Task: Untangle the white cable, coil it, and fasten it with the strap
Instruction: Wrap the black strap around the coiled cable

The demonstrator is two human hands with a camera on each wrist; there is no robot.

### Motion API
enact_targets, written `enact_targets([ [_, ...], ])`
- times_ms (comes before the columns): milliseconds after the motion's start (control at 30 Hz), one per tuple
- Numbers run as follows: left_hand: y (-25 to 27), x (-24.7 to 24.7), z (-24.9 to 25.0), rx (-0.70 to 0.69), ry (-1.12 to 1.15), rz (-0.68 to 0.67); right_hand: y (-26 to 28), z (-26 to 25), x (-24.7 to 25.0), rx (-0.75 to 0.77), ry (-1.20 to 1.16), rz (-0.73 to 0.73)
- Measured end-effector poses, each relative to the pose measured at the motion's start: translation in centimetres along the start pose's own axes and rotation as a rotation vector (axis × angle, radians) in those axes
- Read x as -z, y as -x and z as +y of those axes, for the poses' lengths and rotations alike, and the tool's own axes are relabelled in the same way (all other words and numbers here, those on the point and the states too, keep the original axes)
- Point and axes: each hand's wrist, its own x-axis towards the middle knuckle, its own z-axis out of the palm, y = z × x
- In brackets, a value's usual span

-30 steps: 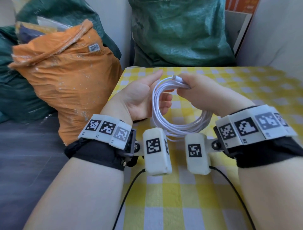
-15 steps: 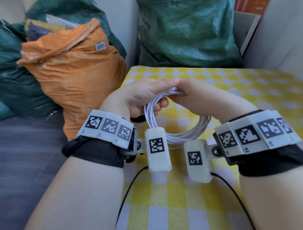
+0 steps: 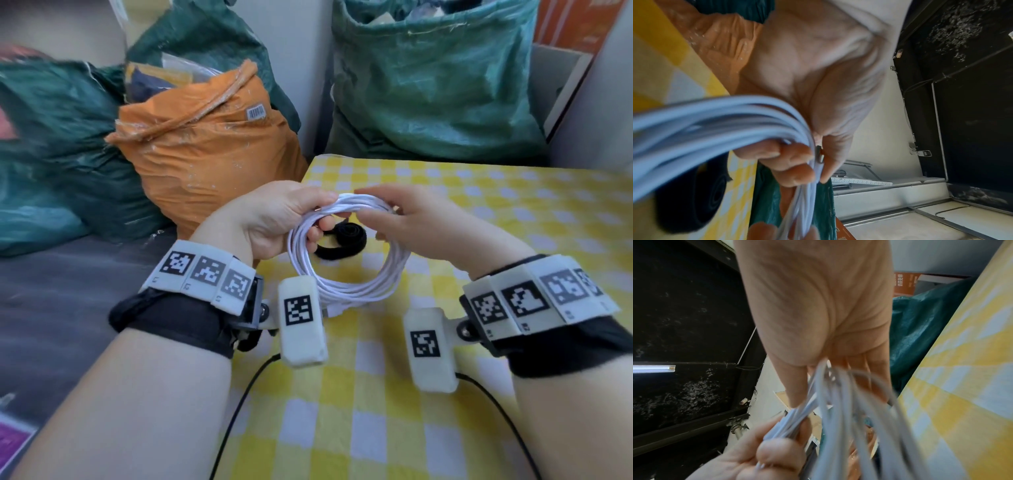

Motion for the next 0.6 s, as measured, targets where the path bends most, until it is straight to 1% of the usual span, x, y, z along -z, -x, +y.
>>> enact_targets([
  [67, 0.9, 0.9, -0.6, 0.031, 0.065, 0.057, 0.4, 0.3, 0.0, -0.059, -0.091, -0.073],
  [100, 1.4, 1.4, -0.9, 0.048, 0.112, 0.09, 0.5, 0.4, 0.0, -0.115, -0.12, -0.095],
  [167, 2.1, 2.3, -1.8, 0.096, 0.209, 0.151, 0.5, 0.6, -0.2, -0.222, -0.135, -0.132],
  [200, 2.3, 2.6, -2.3, 0.122, 0.257, 0.182, 0.2, 0.6, -0.4, -0.249, -0.114, -0.159],
  [300, 3.0, 3.0, -3.2, 0.172, 0.352, 0.271, -0.8, 0.3, -1.1, -0.256, 0.001, -0.2],
  [433, 4.2, 2.4, -3.9, 0.209, 0.396, 0.298, -1.7, -0.1, -2.2, -0.212, 0.319, -0.338],
  [500, 4.9, 2.0, -4.1, 0.228, 0.396, 0.282, -1.5, -0.2, -2.5, -0.225, 0.379, -0.335],
  [533, 5.3, 1.9, -4.1, 0.236, 0.392, 0.272, -1.3, -0.4, -2.5, -0.258, 0.37, -0.305],
  [600, 6.2, 1.6, -4.2, 0.25, 0.392, 0.247, -0.6, -0.7, -2.3, -0.332, 0.279, -0.204],
])
